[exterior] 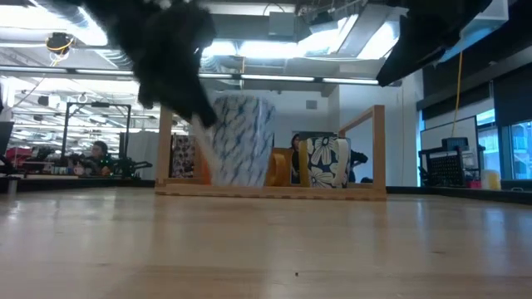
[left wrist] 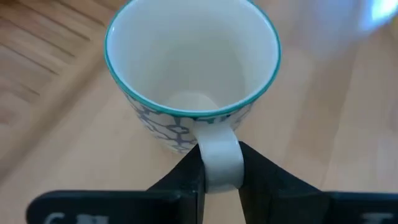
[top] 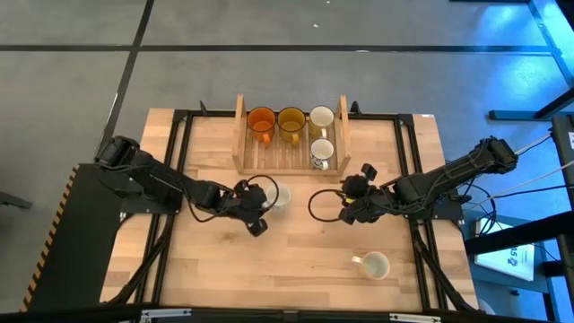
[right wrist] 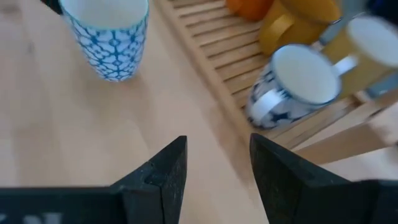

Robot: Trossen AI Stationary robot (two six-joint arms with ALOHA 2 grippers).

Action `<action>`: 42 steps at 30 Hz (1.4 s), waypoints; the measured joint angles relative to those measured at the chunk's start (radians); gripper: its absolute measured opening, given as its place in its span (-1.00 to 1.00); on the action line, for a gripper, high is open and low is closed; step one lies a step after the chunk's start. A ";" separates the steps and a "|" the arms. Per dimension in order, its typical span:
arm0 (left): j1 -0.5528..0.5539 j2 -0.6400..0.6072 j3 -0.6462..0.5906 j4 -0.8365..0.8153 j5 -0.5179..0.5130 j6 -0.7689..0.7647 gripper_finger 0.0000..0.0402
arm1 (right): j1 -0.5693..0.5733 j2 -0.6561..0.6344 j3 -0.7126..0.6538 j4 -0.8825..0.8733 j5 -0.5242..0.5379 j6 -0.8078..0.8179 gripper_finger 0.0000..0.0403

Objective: Place coffee mugs
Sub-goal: Put the light blue mug on the shelf

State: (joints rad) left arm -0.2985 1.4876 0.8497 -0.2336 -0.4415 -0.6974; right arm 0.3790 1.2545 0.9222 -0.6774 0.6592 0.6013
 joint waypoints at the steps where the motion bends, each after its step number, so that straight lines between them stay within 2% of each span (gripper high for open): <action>1: 0.000 0.000 0.032 -0.039 -0.031 -0.030 -0.70 | 0.000 0.000 0.000 0.000 0.021 -0.004 -0.20; 4: 0.006 -0.002 0.113 -0.169 -0.141 -0.117 -0.70 | 0.000 0.000 0.000 -0.001 0.059 -0.006 -0.20; 8: 0.037 -0.002 0.186 -0.253 -0.300 -0.250 -0.70 | 0.000 0.000 0.000 -0.001 0.083 -0.006 -0.20; 11: 0.082 -0.002 0.194 -0.307 -0.361 -0.323 -0.70 | 0.000 0.000 0.000 -0.001 0.084 -0.006 -0.20; 20: 0.204 0.077 0.183 -0.299 -0.381 -0.460 -0.71 | 0.000 0.000 0.000 -0.001 0.091 -0.004 -0.20; 31: 0.233 0.180 0.183 -0.296 -0.438 -0.559 -0.71 | 0.000 0.000 0.000 0.001 0.092 0.004 -0.20; 42: 0.267 0.263 0.182 -0.295 -0.409 -0.584 -0.71 | 0.000 0.000 0.000 0.003 0.091 0.004 -0.20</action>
State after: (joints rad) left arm -0.0319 1.7502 1.0313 -0.5289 -0.8502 -1.2811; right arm 0.3790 1.2545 0.9226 -0.6743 0.7498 0.6054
